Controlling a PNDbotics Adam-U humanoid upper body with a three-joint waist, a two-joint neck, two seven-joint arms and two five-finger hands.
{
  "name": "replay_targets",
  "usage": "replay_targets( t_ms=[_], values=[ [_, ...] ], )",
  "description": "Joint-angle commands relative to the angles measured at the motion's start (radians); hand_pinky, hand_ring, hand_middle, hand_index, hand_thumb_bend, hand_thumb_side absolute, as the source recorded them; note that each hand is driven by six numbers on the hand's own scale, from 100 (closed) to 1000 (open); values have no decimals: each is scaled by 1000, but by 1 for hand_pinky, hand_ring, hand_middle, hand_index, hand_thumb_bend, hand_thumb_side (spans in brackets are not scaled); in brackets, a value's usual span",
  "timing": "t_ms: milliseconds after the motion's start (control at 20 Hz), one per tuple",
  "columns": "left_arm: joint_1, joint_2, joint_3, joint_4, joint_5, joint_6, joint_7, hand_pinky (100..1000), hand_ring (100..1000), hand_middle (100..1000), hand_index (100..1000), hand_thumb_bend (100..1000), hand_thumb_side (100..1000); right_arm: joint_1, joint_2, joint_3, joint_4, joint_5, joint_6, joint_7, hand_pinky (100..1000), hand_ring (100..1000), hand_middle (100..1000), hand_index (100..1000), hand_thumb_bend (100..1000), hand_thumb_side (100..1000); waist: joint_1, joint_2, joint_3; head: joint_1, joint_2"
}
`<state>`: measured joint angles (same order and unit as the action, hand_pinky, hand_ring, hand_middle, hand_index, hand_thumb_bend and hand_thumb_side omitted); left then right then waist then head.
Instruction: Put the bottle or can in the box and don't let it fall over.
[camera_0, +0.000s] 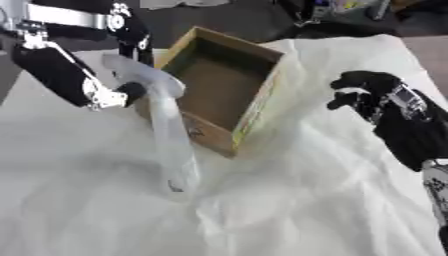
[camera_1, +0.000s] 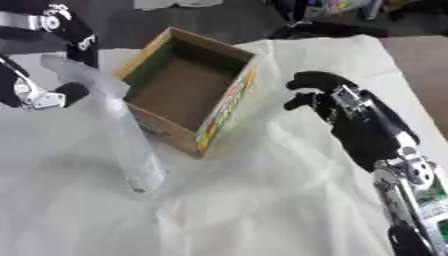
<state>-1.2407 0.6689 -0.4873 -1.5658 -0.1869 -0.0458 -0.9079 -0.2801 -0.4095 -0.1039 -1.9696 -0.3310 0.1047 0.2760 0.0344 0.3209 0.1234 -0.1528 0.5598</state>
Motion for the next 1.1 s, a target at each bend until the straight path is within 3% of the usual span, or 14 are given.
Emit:
replay_targets(
  t_ms=[50, 1100],
  values=[
    [-21, 10, 17, -4, 4, 2, 1, 694, 435, 545, 621, 100, 244, -6, -8, -7, -12, 3, 2, 3, 991, 683, 752, 803, 100, 776, -2, -22, 0, 0, -10],
    [-27, 6, 31, -10, 1, 13, 40, 623, 367, 475, 539, 100, 210, -4, -7, -7, -9, 7, 5, 10, 994, 684, 753, 804, 100, 776, 2, -26, -8, 2, -6]
  ],
)
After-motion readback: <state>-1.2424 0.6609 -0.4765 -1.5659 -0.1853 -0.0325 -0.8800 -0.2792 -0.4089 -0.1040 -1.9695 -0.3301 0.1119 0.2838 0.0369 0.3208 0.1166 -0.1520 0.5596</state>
